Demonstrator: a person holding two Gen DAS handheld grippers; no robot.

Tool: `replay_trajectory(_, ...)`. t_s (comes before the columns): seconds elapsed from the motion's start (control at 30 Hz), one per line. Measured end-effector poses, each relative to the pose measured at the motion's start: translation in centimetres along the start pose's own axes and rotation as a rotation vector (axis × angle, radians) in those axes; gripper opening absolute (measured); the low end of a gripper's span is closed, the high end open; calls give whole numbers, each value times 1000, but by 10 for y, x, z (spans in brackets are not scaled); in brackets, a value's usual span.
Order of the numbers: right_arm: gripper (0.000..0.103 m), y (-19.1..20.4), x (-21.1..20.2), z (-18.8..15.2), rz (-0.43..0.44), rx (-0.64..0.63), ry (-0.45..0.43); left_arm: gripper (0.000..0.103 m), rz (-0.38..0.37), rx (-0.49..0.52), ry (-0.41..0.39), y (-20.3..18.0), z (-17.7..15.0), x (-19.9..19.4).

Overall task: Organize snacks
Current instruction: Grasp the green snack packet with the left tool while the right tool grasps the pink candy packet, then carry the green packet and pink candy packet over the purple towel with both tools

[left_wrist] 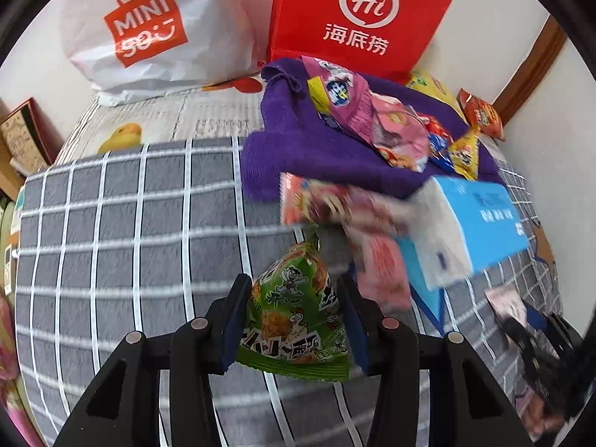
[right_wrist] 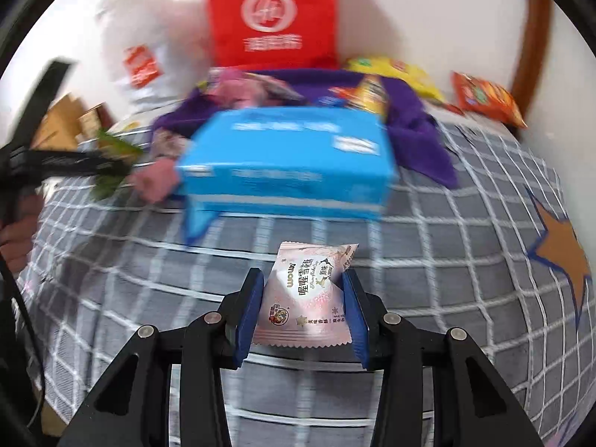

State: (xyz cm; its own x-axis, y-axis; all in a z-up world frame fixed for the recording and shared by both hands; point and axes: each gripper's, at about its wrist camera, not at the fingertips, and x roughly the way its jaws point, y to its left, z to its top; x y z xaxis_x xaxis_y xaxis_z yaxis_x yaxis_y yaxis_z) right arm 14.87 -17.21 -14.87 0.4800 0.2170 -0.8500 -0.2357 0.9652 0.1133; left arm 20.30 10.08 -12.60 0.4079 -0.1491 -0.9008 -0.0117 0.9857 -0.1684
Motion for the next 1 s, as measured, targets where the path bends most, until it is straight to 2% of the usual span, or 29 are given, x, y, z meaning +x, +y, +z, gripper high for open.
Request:
replay_trajectory(0.1,45,-13,12,-5,2,30,28,45,-34,9,16,-9,-16,-7)
replay_trajectory(0.23,52,-18,14,-8,9,39,21,45,-36,23,32,-20,-34,-10)
replay_trajectory(0.33,51,-19,18,-8,0,38,20,45,-40,35,39,-28,-44,-4)
replay_trajectory(0.5,44,-17,22,-7,-52,13,7,45,-29,43,26,-38,-57,3)
replay_trajectory(0.57,44,-21,19,-8,-78,40,4,45,-28,36,11,-37,-58,3)
replay_trajectory(0.87,44,-39,-21,-1,-44,138,-63,45,-102,-6,-3,-38,-54,-22)
replay_trajectory(1.0,44,-39,-36,11,-50,123,-81,45,-112,8,-33,-48,-45,-41)
